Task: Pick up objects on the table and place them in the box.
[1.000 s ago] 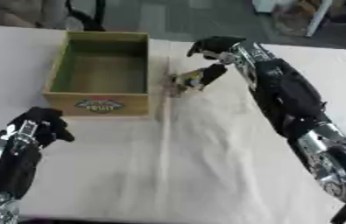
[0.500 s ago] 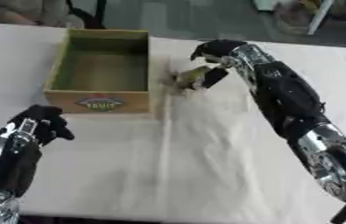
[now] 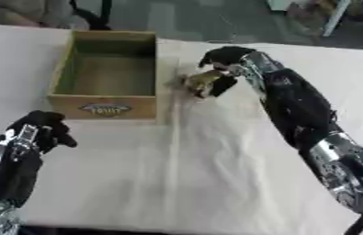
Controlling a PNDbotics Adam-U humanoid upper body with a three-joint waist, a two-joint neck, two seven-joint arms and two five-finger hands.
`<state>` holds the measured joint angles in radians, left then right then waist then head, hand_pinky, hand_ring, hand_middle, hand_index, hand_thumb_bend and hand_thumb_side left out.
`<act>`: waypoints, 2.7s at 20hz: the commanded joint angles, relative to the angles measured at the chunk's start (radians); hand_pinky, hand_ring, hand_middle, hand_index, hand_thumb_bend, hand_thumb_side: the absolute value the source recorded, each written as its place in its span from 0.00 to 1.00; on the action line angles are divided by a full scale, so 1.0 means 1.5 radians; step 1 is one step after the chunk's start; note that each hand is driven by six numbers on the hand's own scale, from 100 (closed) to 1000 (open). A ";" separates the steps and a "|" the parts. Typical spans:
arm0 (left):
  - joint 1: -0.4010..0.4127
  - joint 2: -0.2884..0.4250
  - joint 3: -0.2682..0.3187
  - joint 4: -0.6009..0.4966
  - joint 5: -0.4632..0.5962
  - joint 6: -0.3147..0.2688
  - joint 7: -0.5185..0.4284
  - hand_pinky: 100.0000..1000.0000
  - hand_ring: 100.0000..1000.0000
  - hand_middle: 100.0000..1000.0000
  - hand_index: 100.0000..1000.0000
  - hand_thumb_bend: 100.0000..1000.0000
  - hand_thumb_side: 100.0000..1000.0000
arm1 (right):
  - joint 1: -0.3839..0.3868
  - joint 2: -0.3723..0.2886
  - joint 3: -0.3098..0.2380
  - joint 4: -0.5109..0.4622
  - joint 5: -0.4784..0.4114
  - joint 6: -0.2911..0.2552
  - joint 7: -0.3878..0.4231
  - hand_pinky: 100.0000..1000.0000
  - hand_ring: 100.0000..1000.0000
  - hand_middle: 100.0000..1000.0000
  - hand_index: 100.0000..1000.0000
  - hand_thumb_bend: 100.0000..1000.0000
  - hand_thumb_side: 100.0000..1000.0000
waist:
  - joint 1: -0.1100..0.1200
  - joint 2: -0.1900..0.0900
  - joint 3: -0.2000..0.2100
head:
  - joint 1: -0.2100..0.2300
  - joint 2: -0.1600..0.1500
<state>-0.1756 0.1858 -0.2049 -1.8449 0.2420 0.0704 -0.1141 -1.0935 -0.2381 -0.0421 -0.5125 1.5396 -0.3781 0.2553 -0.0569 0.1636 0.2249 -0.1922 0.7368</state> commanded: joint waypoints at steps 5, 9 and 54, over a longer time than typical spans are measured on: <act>-0.004 0.006 0.000 -0.009 0.000 0.000 -0.002 0.51 0.43 0.44 0.62 0.00 0.62 | -0.006 -0.012 -0.003 0.005 0.003 0.004 -0.003 0.87 0.87 0.84 0.88 0.39 0.71 | 0.005 -0.009 0.002 | -0.002 0.002; -0.005 0.006 0.000 -0.009 0.000 0.001 -0.002 0.51 0.43 0.44 0.62 0.00 0.62 | -0.002 -0.014 -0.004 0.008 -0.003 0.013 -0.006 0.75 0.77 0.77 0.81 0.33 0.69 | 0.006 -0.009 0.002 | -0.002 0.002; -0.001 0.008 -0.002 -0.009 0.002 0.002 -0.002 0.51 0.43 0.44 0.62 0.00 0.62 | -0.067 -0.007 0.046 -0.184 -0.147 -0.018 -0.092 0.00 0.08 0.08 0.13 0.00 0.22 | 0.004 -0.014 -0.002 | -0.004 0.003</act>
<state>-0.1745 0.1852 -0.2056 -1.8448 0.2420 0.0720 -0.1149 -1.1616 -0.2432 0.0235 -0.7545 1.3299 -0.3976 0.1171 -0.0569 0.1611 0.2228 -0.1953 0.7370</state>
